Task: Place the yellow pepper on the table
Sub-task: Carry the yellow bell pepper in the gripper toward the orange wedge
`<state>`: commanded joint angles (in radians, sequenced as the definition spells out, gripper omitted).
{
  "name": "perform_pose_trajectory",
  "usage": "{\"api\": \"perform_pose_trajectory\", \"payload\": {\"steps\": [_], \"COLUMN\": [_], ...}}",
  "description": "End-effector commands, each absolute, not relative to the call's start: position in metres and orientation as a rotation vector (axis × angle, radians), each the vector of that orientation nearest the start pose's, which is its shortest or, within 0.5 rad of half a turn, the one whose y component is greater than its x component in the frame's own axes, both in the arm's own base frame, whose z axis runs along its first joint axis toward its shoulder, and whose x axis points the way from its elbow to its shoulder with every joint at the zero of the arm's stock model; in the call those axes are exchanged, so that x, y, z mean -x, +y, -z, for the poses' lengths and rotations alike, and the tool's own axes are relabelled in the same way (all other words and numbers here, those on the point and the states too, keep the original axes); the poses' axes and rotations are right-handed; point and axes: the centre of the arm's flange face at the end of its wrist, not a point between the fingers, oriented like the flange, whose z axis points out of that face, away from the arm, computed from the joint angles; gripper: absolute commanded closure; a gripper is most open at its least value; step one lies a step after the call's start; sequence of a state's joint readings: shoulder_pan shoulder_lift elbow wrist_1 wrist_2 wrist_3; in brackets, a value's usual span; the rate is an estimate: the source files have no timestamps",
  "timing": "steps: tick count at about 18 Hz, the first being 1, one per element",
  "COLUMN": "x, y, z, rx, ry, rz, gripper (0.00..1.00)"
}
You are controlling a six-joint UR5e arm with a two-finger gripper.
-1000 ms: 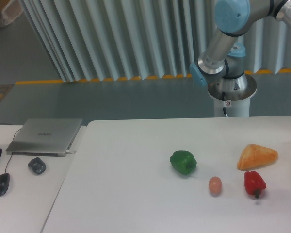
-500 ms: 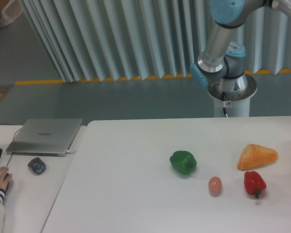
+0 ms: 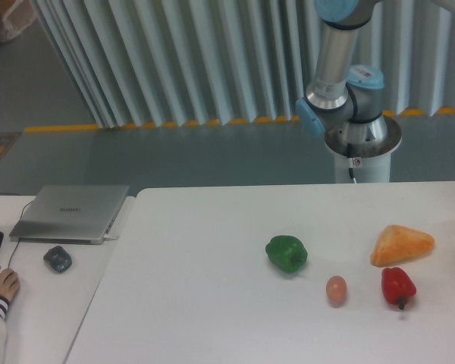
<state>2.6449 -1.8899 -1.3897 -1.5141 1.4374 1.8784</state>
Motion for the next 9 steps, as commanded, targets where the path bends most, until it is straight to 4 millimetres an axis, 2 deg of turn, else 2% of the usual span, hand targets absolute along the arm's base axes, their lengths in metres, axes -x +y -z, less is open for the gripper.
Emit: {"api": "perform_pose_trajectory", "payload": {"steps": [5,9], "x": [0.428,0.401], "y": [0.464,0.490], "z": [-0.391,-0.391], "rx": [2.851,2.870], "ry": [0.984,0.873], "rz": [0.084,0.085], "gripper": [0.62,0.62]}}
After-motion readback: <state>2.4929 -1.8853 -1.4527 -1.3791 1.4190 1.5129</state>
